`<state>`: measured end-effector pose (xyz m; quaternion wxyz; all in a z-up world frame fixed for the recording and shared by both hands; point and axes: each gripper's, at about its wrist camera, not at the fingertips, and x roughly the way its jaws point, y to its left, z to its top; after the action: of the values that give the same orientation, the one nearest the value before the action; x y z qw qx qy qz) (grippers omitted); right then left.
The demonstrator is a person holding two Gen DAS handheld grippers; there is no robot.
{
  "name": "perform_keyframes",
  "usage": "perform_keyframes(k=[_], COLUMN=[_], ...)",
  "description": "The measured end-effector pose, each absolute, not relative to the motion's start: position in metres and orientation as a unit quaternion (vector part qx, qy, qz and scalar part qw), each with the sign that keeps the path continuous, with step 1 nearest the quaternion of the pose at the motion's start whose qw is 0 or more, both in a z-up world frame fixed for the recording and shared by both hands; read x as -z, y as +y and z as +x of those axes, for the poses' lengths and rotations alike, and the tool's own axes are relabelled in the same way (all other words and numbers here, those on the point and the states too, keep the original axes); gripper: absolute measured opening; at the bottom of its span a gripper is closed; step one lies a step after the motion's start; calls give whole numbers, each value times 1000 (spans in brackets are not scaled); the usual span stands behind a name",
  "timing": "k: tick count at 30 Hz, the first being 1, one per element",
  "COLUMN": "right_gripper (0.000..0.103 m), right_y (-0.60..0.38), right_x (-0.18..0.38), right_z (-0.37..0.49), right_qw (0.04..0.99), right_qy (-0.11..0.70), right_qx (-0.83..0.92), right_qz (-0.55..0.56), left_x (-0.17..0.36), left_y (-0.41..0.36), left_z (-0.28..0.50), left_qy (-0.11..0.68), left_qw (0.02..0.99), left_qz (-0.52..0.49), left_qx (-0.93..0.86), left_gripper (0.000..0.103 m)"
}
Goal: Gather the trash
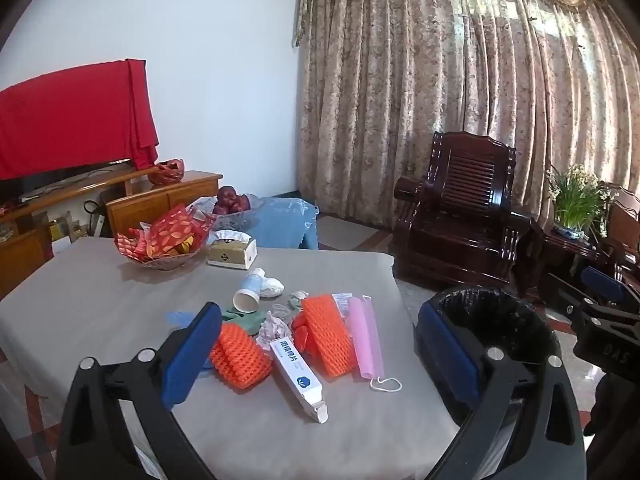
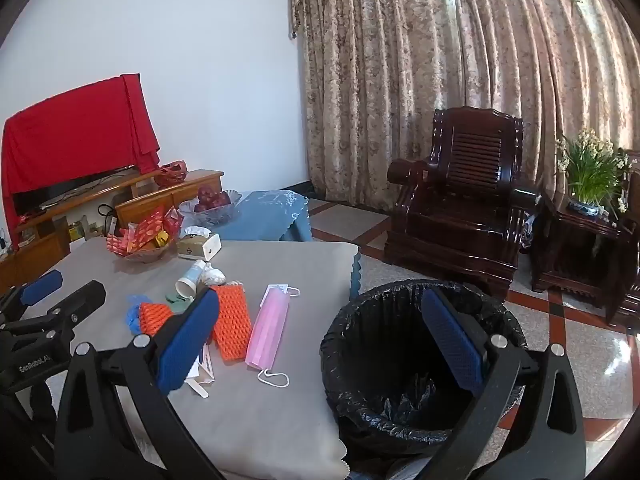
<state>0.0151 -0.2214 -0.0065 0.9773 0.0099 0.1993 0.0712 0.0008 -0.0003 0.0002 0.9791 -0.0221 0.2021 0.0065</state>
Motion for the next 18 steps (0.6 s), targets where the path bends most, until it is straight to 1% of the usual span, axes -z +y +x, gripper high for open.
perform_keyframes(k=[11, 18], right_gripper=[98, 98], right_y=[-220, -225], right_x=[7, 5], right_z=[16, 19], right_qw=[977, 977], right_qy=[200, 200], right_qx=[-72, -74], right_qz=[13, 11], left_x=[10, 3], left_y=[4, 5], left_z=[11, 4], left_qy=[201, 202], left_qw=[979, 979], left_qz=[-20, -18], left_qx=[-12, -15], left_gripper=[97, 97])
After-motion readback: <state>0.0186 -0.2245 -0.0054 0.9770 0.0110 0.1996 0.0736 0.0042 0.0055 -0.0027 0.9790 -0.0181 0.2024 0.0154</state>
